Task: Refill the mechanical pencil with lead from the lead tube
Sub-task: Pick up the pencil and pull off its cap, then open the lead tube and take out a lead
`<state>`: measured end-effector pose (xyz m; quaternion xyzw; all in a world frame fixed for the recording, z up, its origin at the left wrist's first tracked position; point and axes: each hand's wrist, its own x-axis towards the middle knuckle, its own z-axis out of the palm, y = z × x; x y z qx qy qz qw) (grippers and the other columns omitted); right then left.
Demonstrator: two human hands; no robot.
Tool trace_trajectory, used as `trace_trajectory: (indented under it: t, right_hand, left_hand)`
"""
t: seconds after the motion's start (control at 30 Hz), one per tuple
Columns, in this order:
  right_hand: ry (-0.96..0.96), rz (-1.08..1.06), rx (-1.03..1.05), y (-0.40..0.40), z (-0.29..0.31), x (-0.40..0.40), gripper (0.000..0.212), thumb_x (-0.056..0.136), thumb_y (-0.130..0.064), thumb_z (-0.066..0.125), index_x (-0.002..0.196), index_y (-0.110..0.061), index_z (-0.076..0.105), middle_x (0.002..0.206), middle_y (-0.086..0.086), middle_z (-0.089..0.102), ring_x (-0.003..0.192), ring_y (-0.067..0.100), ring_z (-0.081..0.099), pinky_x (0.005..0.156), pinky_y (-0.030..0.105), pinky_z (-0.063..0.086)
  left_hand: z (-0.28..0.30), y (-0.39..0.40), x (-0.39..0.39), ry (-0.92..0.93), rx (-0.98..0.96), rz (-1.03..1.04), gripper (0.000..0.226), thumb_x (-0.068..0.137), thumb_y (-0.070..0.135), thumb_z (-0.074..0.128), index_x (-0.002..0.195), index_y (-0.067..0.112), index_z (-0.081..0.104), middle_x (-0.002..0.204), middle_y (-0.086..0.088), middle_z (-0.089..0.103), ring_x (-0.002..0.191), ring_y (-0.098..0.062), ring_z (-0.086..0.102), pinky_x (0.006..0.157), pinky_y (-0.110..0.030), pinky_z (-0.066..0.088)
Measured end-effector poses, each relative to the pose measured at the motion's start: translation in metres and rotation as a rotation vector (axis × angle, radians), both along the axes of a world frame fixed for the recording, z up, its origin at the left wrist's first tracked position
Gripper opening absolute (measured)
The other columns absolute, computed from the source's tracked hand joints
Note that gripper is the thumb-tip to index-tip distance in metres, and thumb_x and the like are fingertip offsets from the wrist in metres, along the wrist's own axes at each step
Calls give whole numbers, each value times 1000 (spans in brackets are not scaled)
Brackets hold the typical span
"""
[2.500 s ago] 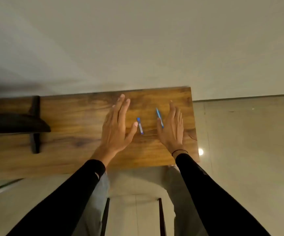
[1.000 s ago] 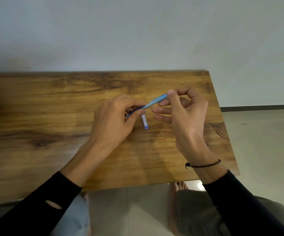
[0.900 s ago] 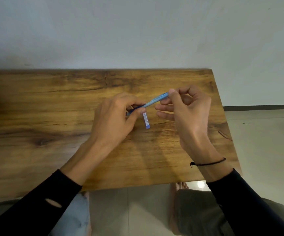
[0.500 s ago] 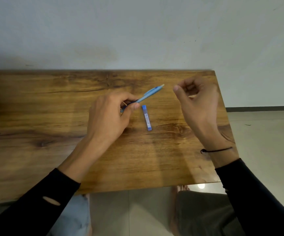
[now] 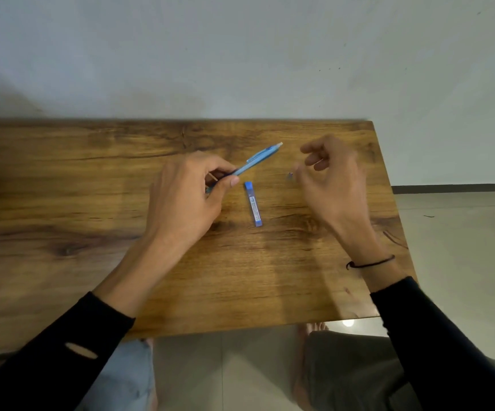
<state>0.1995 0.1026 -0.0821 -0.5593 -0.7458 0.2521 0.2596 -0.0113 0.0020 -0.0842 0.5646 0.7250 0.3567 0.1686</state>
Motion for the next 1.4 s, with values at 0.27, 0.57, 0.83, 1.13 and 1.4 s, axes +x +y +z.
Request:
trace_trajectory:
  t: [0.27, 0.57, 0.83, 1.13, 1.4]
  right_hand:
    - [466, 87, -260, 2, 24, -2, 9, 104, -10, 70, 102, -2, 72, 88, 13, 77, 75, 23, 73, 68, 32, 62]
    - [189, -80, -108, 9, 22, 3, 14, 106, -23, 67, 96, -14, 70, 80, -8, 70, 74, 10, 67, 73, 38, 62]
    - [-444, 38, -194, -4, 3, 11, 16, 102, -22, 71, 90, -19, 61, 95, 3, 62, 87, 30, 59, 72, 42, 43]
    - [-182, -88, -86, -3, 14, 10, 23, 99, -22, 76, 82, -22, 61, 86, -6, 68, 83, 24, 65, 69, 35, 42]
    - [-204, 95, 6, -52, 9, -33, 22, 96, -39, 74, 87, -23, 63, 87, -5, 68, 77, 25, 66, 61, 35, 45]
  left_hand:
    - [-2, 1, 8, 9, -1, -47, 15, 98, 30, 79, 112, 27, 84, 101, 7, 81, 91, -22, 75, 76, -48, 63]
    - [-1, 0, 9, 73, -15, -21, 17, 98, 33, 79, 114, 30, 84, 100, 7, 81, 91, -21, 74, 76, -48, 62]
    - [-1, 0, 2, 388, -145, 100, 20, 102, 33, 74, 116, 22, 84, 115, -2, 71, 92, -32, 72, 69, -37, 42]
    - [-4, -1, 11, 578, -256, 90, 33, 108, 40, 63, 125, 17, 79, 122, -4, 69, 99, -32, 70, 70, -42, 45]
    - [-2, 2, 5, 495, -228, 86, 31, 103, 46, 67, 120, 23, 80, 112, -1, 69, 98, -33, 72, 71, -41, 51]
